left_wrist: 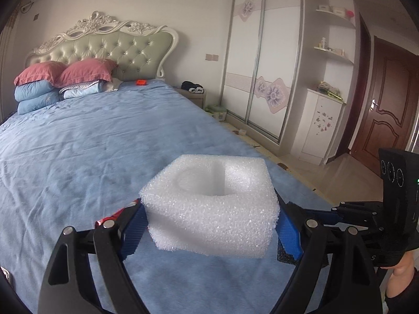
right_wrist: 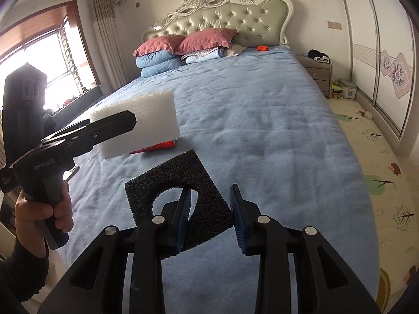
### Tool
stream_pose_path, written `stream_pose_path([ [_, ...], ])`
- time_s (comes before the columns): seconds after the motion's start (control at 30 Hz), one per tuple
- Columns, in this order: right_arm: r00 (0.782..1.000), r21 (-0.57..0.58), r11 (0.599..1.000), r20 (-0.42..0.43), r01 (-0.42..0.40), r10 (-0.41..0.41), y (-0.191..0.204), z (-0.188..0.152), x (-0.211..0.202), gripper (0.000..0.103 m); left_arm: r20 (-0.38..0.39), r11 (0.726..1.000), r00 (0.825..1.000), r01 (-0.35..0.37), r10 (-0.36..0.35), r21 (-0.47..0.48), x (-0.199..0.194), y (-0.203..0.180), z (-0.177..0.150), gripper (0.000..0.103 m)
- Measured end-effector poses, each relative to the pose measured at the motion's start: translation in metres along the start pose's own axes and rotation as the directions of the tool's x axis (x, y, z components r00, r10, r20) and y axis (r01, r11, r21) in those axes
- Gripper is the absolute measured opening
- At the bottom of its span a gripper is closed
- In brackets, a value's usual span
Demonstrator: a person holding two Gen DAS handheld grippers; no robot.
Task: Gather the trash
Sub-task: 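Carry the foam block and foam pad over the yellow bin and open both grippers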
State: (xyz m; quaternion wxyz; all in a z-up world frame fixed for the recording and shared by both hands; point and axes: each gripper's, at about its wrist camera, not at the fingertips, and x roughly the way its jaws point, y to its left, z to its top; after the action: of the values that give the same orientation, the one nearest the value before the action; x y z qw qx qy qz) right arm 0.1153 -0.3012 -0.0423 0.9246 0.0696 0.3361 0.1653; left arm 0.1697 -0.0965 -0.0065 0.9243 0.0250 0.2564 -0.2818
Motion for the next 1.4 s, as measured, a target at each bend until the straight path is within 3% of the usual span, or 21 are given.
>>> stream_pose_path([
  [0.33, 0.986, 0.11, 0.983, 0.063, 0.147, -0.154, -0.092, -0.053, -0.094, 0.031, -0.032, 0.98, 0.991, 0.133, -0.129, 0.148, 0.025, -0.137, -0.01, 0.085],
  [0.5, 0.969, 0.202, 0.954, 0.067, 0.221, -0.239, -0.144, -0.085, -0.143, 0.031, -0.11, 0.953, 0.969, 0.239, -0.221, 0.186, 0.056, -0.205, -0.021, 0.085],
  [0.77, 0.932, 0.29, 0.893, 0.004, 0.345, -0.361, -0.206, -0.139, -0.196, 0.031, -0.237, 0.888, 0.913, 0.388, -0.333, 0.246, 0.093, -0.306, -0.045, 0.085],
  [0.93, 0.926, 0.345, 0.864, -0.056, 0.368, -0.372, -0.238, -0.172, -0.214, 0.031, -0.327, 0.848, 0.882, 0.437, -0.339, 0.299, 0.115, -0.355, -0.062, 0.085],
  [1.0, 0.925, 0.359, 0.855, -0.08, 0.375, -0.372, -0.246, -0.183, -0.219, 0.031, -0.38, 0.836, 0.861, 0.46, -0.337, 0.299, 0.126, -0.37, -0.07, 0.085],
  [1.13, 0.924, 0.391, 0.838, -0.128, 0.382, -0.362, -0.266, -0.204, -0.222, 0.031, -0.495, 0.827, 0.81, 0.49, -0.314, 0.277, 0.153, -0.387, -0.086, 0.085],
  [1.2, 0.925, 0.415, 0.826, -0.148, 0.38, -0.351, -0.278, -0.215, -0.22, 0.031, -0.545, 0.831, 0.792, 0.481, -0.275, 0.28, 0.167, -0.393, -0.096, 0.085],
  [1.3, 0.918, 0.429, 0.811, -0.19, 0.398, -0.349, -0.29, -0.227, -0.211, 0.031, -0.609, 0.837, 0.749, 0.489, -0.26, 0.244, 0.182, -0.398, -0.1, 0.085],
  [1.4, 0.91, 0.432, 0.802, -0.225, 0.413, -0.347, -0.298, -0.235, -0.202, 0.031, -0.638, 0.837, 0.731, 0.489, -0.241, 0.244, 0.19, -0.403, -0.104, 0.085],
])
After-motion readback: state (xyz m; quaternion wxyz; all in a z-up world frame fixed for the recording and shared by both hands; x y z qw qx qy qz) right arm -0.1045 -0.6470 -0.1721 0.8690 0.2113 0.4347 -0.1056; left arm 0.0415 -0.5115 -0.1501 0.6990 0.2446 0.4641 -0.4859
